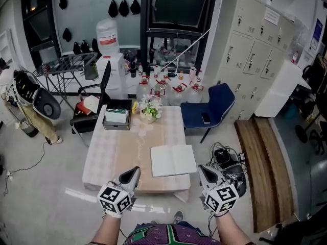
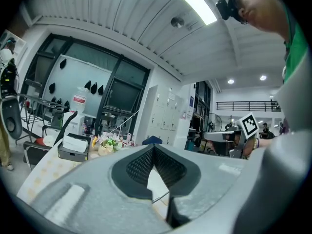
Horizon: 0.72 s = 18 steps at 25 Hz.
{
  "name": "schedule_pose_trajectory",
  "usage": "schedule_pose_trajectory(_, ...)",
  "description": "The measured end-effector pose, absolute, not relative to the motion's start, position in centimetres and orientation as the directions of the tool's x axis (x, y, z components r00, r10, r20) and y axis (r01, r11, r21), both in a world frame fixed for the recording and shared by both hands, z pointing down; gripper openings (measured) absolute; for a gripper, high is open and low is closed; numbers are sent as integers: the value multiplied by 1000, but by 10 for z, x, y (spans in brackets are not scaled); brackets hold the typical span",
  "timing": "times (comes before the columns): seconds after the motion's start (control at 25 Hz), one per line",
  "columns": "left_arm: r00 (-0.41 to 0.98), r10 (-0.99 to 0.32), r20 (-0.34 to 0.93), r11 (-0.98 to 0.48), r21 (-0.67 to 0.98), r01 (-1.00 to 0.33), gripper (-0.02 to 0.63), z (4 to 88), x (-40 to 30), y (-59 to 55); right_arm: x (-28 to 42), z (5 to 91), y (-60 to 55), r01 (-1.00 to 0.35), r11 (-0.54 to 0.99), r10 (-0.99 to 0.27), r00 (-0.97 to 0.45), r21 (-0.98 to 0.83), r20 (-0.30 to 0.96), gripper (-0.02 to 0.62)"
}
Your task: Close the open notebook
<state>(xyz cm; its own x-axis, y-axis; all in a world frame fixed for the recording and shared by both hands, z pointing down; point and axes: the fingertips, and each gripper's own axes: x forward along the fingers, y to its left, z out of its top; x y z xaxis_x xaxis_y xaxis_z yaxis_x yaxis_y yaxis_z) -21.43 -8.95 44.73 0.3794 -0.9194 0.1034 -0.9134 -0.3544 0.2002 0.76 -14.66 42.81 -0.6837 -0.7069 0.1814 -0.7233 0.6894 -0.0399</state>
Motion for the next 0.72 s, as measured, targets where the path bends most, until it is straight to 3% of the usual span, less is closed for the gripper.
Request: schedule_pose_trajectory(0.72,353,-934,61,-341,150,-928,17,413,-131,-193,57,400,-258,-659,750,-655,-752,-56,66,2)
